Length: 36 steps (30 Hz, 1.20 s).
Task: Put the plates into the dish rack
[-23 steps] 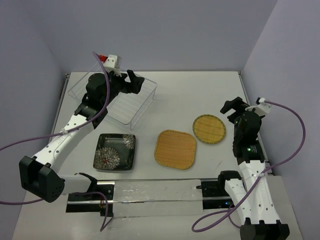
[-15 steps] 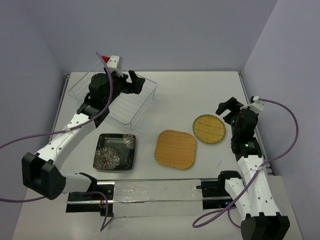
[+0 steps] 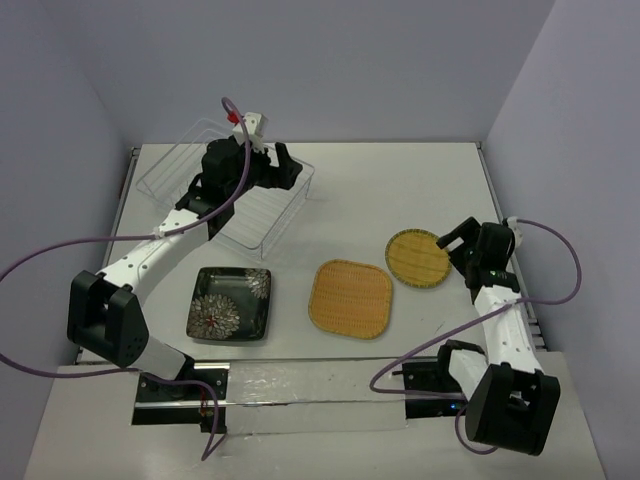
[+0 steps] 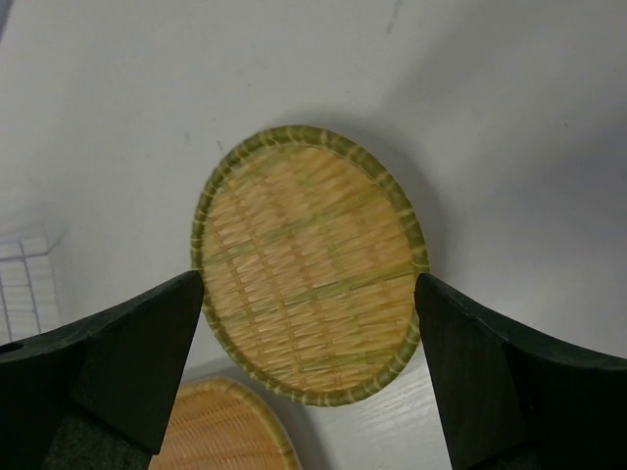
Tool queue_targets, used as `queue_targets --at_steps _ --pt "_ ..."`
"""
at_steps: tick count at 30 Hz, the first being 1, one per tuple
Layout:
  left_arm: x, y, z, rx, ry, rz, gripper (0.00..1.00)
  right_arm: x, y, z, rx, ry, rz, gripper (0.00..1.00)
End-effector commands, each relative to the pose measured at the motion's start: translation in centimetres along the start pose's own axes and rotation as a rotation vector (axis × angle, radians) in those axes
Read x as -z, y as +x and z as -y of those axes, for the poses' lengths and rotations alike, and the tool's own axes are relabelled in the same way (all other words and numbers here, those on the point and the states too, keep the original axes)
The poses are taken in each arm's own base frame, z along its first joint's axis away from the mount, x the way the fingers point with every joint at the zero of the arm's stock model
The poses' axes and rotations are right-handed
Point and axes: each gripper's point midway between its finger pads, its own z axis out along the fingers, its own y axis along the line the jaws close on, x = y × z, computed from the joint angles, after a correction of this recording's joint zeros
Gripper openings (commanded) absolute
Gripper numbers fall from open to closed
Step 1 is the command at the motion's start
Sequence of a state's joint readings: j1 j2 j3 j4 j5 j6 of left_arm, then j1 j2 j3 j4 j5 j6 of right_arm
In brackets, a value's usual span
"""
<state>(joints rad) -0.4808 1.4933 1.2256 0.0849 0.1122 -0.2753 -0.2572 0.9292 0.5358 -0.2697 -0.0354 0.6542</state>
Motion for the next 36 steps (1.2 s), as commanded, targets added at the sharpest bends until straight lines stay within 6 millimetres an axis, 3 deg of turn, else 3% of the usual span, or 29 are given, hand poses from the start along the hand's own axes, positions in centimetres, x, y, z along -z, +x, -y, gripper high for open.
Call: queue_targets --at_steps 1,10,19,24,26,28,29,33,36 --pt "-0.1 -3.1 1.3 -0.028 0.057 0.065 0.99 -1.0 3.2 2.2 -0.076 0.049 -0.129 0.93" --pt "-0.3 -3.0 2.0 -0.023 0.100 0.062 0.99 -2.1 6.1 5.4 -0.106 0.162 -0.234 0.83" --pt "-0.7 -2.7 1.7 -0.018 0.090 0.055 0.99 -4.1 7.5 5.2 -0.106 0.141 -0.330 0.54" --pt "-0.6 -2.7 1.4 -0.016 0.073 0.056 0.99 -4.6 7.8 4.8 -0.102 0.116 -0.355 0.31" --pt "-0.5 -2.7 1.2 -0.011 0.064 0.055 0.99 -4.6 7.4 4.8 -0.095 0.114 -0.332 0.24" --pt "-0.3 -2.6 1.2 -0.005 0.062 0.054 0.99 -4.4 6.9 4.7 -0.085 0.114 -0.309 0.03" --pt "-0.2 -2.6 1.2 -0.005 0.064 0.053 0.99 -4.3 6.3 4.5 -0.079 0.108 -0.283 0.00" --pt "0.1 -2.5 1.1 -0.007 0.056 0.050 0.99 -3.6 4.3 3.0 -0.015 0.041 -0.218 0.00" --pt "0.3 -2.8 0.9 -0.011 0.048 0.054 0.99 -2.1 1.0 -0.6 0.058 -0.091 -0.122 0.00"
